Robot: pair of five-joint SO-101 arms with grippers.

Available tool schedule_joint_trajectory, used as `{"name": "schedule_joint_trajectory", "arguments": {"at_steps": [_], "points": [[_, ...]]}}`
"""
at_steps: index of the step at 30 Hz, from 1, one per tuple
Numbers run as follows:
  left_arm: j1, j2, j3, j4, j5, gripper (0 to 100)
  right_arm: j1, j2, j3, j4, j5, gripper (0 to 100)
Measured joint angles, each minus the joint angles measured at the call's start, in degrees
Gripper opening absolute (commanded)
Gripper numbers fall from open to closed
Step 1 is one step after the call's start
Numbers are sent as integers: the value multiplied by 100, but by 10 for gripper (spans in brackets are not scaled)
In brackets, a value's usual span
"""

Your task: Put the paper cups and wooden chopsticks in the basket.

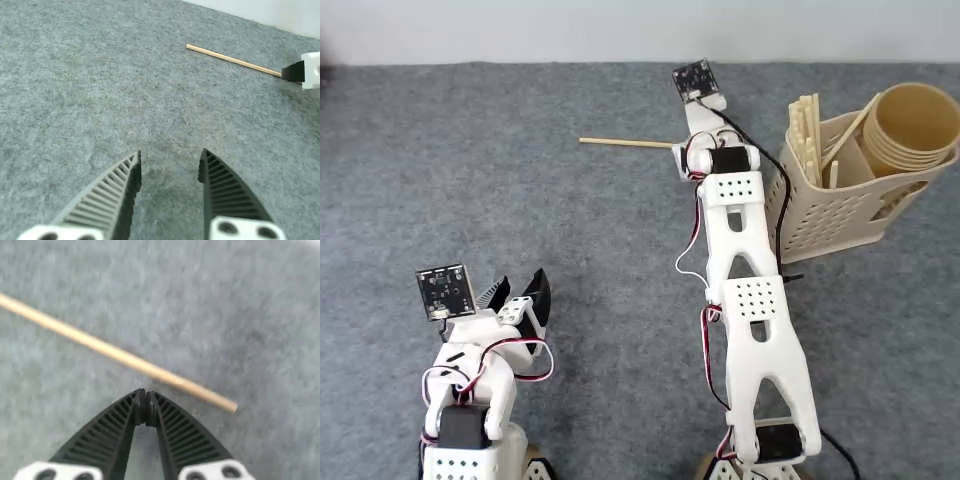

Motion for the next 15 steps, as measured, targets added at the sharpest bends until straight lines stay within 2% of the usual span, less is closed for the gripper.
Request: {"name": "schedule_joint_trajectory", "arguments": {"at_steps": [10, 15], "points": [[0, 0, 0, 0, 0, 187, 0, 1073, 9, -2769, 9, 9], [0, 0, 0, 0, 0, 187, 0, 1415, 0, -3270, 404, 9]]}}
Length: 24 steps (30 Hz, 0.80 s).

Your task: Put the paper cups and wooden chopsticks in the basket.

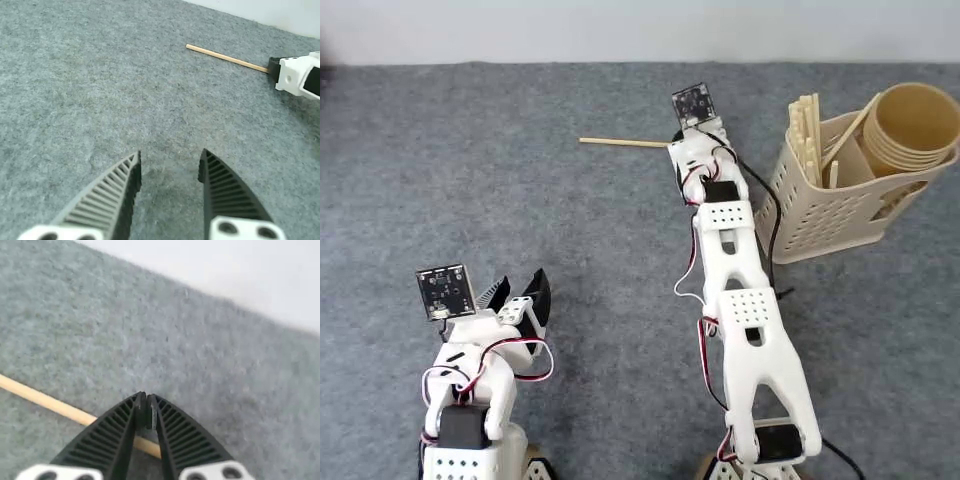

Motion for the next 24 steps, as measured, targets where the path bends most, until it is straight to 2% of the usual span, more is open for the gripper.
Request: {"name": "schedule_joint_trajectory", "arguments": {"at_steps": [5, 18, 21, 24], "points": [[0, 0, 0, 0, 0, 187, 0, -62, -105, 589, 457, 9], [0, 0, 0, 0, 0, 187, -62, -1486, -9, 4712, 501, 9], [0, 0, 0, 0, 0, 187, -132, -1679, 0, 5046, 510, 9], [0, 0, 0, 0, 0, 187, -158, -1802, 0, 4888, 519, 9]]}}
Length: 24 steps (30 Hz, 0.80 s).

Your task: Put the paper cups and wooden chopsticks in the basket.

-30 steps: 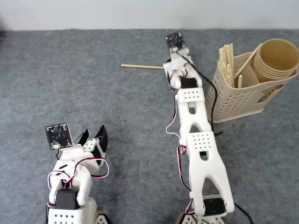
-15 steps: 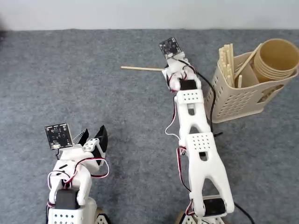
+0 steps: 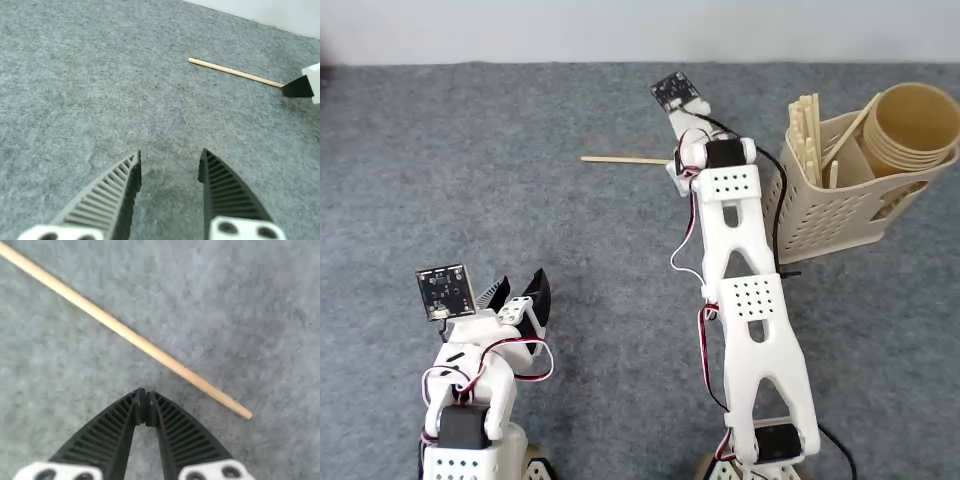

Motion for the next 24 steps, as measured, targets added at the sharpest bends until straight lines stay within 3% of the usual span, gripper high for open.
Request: {"name": "schedule_joint_trajectory", "arguments": {"at_steps": [13, 19, 24], "points": [[0, 0, 0, 0, 0, 187, 9, 905, 9, -2848, 0, 9], [0, 0, 0, 0, 0, 187, 26, 1213, -18, -2892, 9, 9], [0, 0, 0, 0, 0, 187, 26, 923, -105, -1732, 9, 9]]}}
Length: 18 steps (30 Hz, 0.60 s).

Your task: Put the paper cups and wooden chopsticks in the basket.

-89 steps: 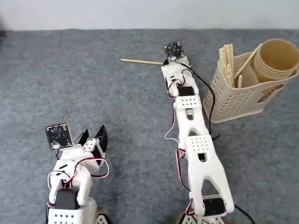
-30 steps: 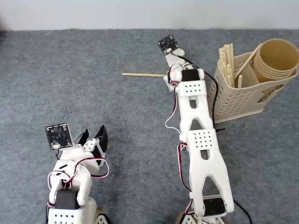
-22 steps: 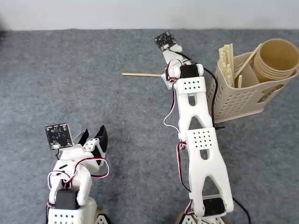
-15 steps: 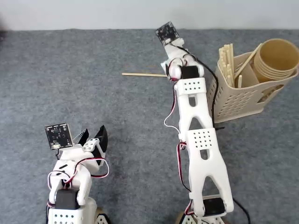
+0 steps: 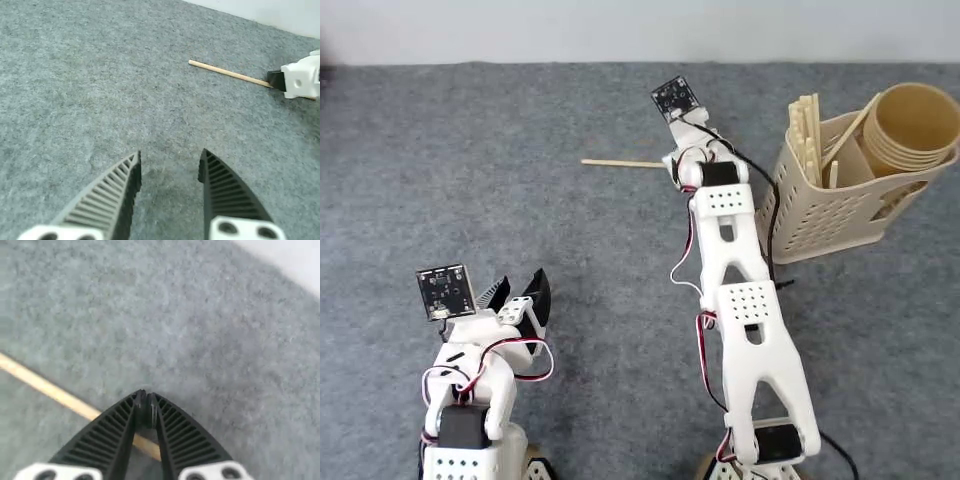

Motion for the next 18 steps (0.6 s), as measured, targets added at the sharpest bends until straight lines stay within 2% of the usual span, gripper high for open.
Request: {"name": "schedule_joint_trajectory", "arguments": {"at_steps": [11, 18], "points": [[0, 0, 0, 0, 0, 187, -571, -1134, 105, 3701, 26, 9], [0, 0, 0, 0, -9, 187, -668, -1705, 105, 3807, 26, 9]]}}
